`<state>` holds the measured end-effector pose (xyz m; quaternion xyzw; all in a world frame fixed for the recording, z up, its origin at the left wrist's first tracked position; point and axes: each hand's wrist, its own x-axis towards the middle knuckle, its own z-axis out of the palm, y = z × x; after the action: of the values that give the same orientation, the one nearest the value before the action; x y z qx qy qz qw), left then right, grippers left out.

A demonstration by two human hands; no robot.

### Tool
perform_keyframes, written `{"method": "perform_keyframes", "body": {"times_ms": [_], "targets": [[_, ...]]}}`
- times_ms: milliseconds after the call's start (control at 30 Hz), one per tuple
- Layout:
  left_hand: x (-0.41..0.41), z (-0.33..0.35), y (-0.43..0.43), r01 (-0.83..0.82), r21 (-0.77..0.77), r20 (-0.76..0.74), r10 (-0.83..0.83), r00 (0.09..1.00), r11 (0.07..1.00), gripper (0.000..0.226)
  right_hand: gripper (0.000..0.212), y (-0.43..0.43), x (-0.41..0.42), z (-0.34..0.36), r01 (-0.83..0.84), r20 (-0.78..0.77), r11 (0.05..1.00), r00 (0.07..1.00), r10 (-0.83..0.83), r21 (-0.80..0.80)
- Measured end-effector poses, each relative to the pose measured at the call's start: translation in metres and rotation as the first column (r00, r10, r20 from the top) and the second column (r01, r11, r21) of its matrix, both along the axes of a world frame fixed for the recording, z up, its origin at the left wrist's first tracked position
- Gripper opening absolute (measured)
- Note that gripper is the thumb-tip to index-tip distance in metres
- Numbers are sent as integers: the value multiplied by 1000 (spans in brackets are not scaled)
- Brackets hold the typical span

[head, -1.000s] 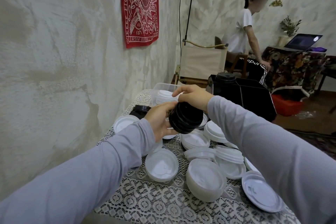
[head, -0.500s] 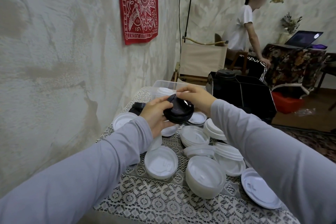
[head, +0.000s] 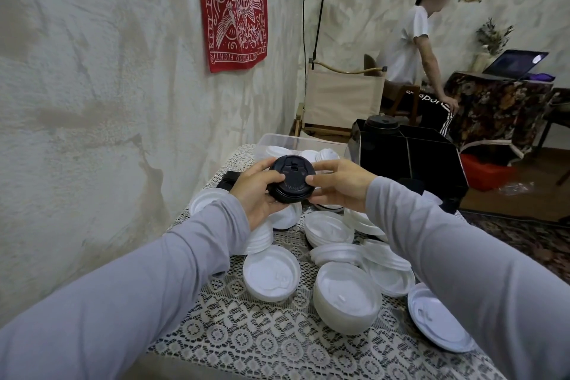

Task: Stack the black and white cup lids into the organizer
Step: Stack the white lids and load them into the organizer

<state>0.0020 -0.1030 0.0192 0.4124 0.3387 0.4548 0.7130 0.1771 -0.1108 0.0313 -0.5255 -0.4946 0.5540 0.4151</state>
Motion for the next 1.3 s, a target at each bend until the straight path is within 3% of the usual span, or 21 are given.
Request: {"method": "perform_keyframes", "body": {"times_ms": [200,400,500,533,567,633,733,800,1067,1200,1300], "targets": [[-1,-5,3,62,15,-38,-61,997,998,20,37,0,-2,0,13,33,999,999,-14,51],[1,-5,6,-13,40,-27,14,1000,999,17,23,7,5,6,-3,164,999,986,-5,44],[0,-6,9,-60,36,-13,61,998,998,18,36,22,18,7,170,298,976,932,-205,138],[-1,-7,10,-73,36,-12,73,997,997,18,35,29,22,5,196,458,957,845,-275,213],[-1,-8,11,-82,37,-13,82,997,996,19,32,34,26,3,155,654,952,697,-296,265],[-1,-9,12,-87,41,-24,88,996,995,20,30,42,26,-6,13,921,982,347,-179,186],[1,-11,14,-86,35,-38,87,995,996,19,23,46,8,-18,-48,1000,999,8,2,-1],[2,-12,15,-83,30,-42,84,996,996,21,30,50,-2,-26,-52,996,998,-80,44,-48],[-2,-14,19,-60,56,-74,64,995,997,27,36,54,-7,-19,8,990,991,-60,131,-130],[-3,-14,21,-58,60,-80,62,995,997,26,20,48,5,-8,23,997,999,67,44,-45],[-4,-14,20,-66,55,-89,71,993,996,26,25,42,17,-4,42,984,999,178,2,-10]]}}
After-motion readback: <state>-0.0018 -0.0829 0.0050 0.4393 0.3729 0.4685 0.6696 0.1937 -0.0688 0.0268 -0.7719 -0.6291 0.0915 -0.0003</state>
